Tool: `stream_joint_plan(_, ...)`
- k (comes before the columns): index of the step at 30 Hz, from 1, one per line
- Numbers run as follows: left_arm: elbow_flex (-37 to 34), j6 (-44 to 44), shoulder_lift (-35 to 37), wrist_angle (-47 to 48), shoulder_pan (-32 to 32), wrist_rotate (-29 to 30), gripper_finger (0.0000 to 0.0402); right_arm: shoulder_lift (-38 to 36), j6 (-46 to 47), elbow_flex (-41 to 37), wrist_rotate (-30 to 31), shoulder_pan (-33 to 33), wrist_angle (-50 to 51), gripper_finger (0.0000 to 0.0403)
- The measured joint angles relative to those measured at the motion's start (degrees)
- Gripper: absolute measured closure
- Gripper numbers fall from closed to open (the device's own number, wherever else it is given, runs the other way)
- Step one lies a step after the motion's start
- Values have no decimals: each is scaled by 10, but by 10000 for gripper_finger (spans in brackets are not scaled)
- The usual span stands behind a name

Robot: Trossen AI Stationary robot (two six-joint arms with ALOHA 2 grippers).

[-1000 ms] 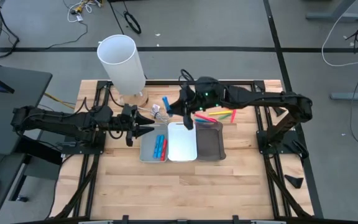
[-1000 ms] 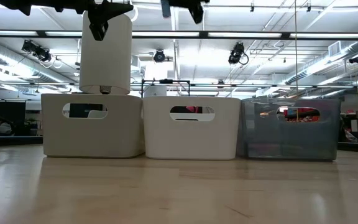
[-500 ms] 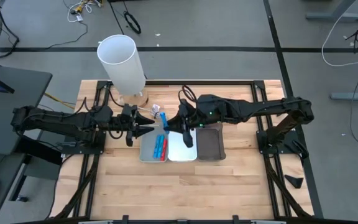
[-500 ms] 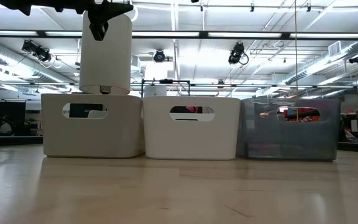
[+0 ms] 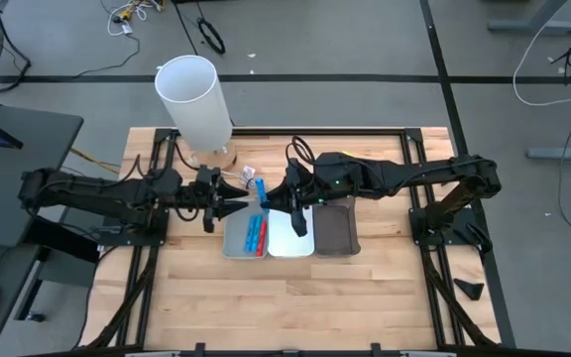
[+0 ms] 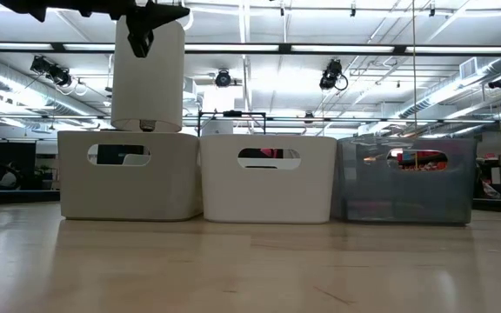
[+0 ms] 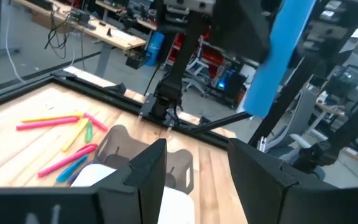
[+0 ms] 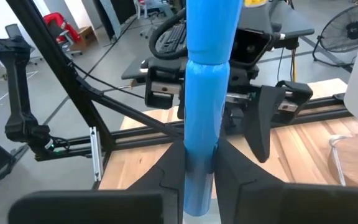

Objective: Pick & Place Markers
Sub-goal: Put the blue marker into the gray bin

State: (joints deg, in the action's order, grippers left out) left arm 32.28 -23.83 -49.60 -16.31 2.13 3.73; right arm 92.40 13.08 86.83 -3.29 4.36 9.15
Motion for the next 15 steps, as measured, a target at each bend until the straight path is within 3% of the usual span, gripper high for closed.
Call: stream_joint_plan(15,94,56,-94,-1,44,-19,225,0,0,0,-2,0,-2,354)
